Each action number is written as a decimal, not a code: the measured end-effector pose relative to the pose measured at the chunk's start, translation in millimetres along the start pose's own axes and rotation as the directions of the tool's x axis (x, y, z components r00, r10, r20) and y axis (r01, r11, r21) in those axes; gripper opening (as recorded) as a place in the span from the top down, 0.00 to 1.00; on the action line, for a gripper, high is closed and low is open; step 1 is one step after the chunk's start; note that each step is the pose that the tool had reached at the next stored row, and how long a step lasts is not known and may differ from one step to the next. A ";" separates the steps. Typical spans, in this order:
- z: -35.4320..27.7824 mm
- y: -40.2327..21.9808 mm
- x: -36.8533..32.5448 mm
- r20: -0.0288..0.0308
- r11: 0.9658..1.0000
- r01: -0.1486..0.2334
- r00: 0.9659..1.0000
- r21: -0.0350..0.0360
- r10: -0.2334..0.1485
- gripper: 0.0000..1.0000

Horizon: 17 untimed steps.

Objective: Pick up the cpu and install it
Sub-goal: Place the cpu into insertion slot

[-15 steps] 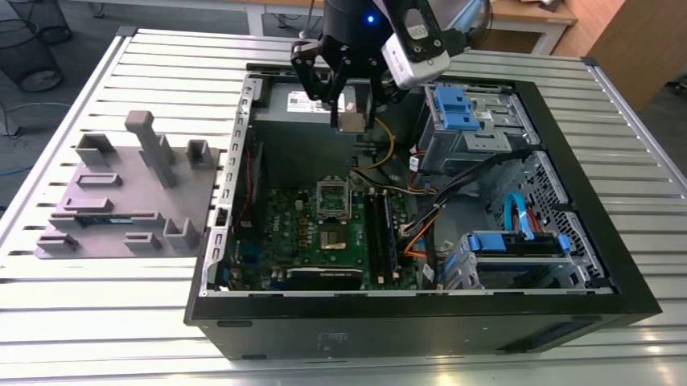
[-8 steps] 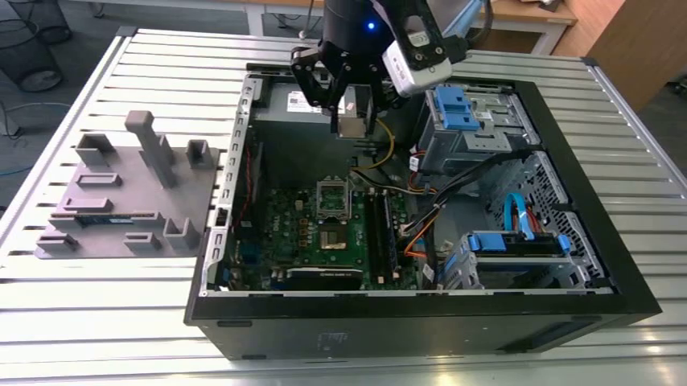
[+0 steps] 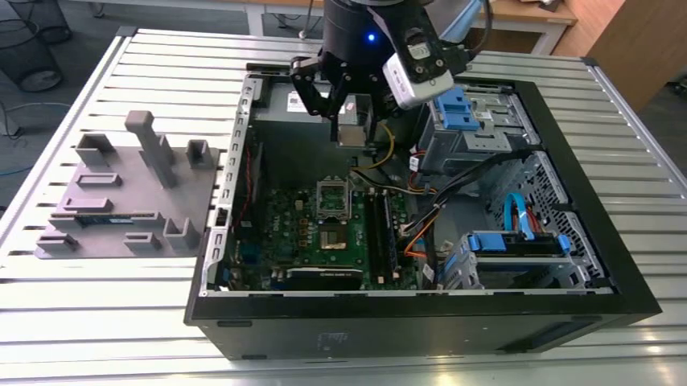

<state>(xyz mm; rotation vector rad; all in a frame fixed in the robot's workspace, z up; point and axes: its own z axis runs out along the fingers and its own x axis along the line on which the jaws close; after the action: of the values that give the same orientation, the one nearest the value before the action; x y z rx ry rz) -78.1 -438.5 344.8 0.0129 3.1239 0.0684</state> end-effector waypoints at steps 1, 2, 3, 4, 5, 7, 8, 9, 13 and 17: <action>0.7 -1.3 0.0 0.000 1.000 0.000 1.000 0.000 0.000 0.53; 1.5 -2.6 0.0 0.000 1.000 0.000 1.000 0.000 0.000 0.53; 2.4 -4.0 0.0 0.000 1.000 0.000 1.000 0.000 0.000 0.53; 3.3 -5.4 0.0 0.000 1.000 0.000 1.000 0.000 0.000 0.53; 4.2 -6.8 0.0 0.000 1.000 0.000 1.000 0.000 0.000 0.53; 6.0 -9.5 0.0 -0.001 1.000 0.000 1.000 0.000 0.000 0.53; 7.1 -10.8 0.0 -0.001 1.000 0.000 1.000 0.000 0.000 0.53; 8.1 -12.0 0.0 -0.001 1.000 0.000 1.000 0.000 0.000 0.53; 12.3 -17.1 0.1 -0.003 1.000 0.000 1.000 0.000 0.000 0.53; 16.2 -22.8 0.1 -0.005 1.000 0.000 1.000 0.000 0.000 0.53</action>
<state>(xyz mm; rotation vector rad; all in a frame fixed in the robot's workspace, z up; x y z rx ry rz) -78.1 -460.5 327.7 0.0130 3.1284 0.0683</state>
